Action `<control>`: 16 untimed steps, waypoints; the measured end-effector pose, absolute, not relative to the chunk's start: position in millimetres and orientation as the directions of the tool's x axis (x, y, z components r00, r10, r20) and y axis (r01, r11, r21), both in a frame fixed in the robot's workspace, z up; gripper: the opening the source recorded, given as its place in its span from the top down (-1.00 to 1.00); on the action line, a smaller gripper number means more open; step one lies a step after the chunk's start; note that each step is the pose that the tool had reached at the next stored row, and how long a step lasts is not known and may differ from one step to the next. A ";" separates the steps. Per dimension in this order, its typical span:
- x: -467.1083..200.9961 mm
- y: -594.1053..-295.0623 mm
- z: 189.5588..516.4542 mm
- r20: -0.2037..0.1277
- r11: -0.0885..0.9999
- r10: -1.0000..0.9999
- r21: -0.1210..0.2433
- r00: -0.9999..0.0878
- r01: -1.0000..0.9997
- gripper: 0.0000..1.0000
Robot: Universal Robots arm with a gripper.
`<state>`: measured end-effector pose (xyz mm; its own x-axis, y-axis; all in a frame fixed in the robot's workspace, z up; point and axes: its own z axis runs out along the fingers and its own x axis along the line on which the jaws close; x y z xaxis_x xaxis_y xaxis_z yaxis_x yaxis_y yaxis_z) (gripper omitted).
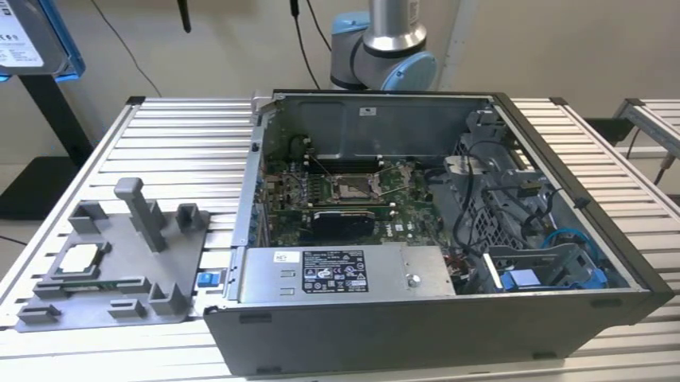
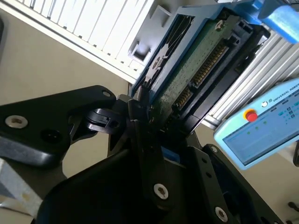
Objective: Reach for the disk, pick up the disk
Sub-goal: 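Pick up the disk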
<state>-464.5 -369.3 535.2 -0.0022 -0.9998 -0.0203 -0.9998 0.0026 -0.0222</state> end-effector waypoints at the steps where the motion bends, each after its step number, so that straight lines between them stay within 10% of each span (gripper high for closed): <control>1: -464.0 -369.3 535.2 -0.020 0.003 -1.000 -0.022 -0.002 -1.000 1.00; 16: -435.3 -369.2 535.3 -0.020 0.003 -1.000 -0.022 -0.002 -1.000 1.00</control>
